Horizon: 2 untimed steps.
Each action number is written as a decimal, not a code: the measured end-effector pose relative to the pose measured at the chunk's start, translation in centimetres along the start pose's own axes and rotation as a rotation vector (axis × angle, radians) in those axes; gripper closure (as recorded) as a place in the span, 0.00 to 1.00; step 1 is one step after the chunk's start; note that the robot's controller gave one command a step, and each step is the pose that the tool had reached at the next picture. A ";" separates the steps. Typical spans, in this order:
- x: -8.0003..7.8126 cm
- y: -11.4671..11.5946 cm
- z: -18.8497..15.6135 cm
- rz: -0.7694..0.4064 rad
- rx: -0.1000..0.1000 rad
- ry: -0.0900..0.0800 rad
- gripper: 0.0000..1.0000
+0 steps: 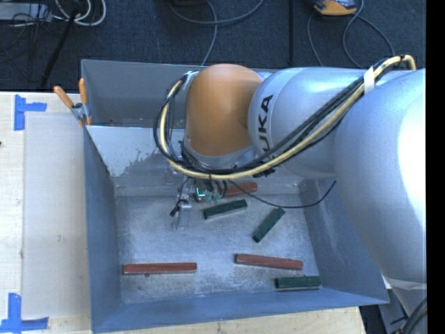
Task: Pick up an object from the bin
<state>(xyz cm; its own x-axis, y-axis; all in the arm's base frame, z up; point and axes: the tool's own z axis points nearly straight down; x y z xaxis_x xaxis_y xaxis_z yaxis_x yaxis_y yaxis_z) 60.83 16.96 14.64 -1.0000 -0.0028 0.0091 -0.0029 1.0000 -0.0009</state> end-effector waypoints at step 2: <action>0.6 -14.0 7.8 0.045 -0.002 -0.013 0.00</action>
Offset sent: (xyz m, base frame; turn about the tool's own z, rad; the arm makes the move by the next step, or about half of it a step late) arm -0.0252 -0.0851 -0.0098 -0.0488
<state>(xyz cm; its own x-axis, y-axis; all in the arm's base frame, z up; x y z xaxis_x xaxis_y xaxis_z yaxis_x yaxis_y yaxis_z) 60.16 2.92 6.85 -0.9991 0.0420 -0.0036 0.0420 0.9991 0.0012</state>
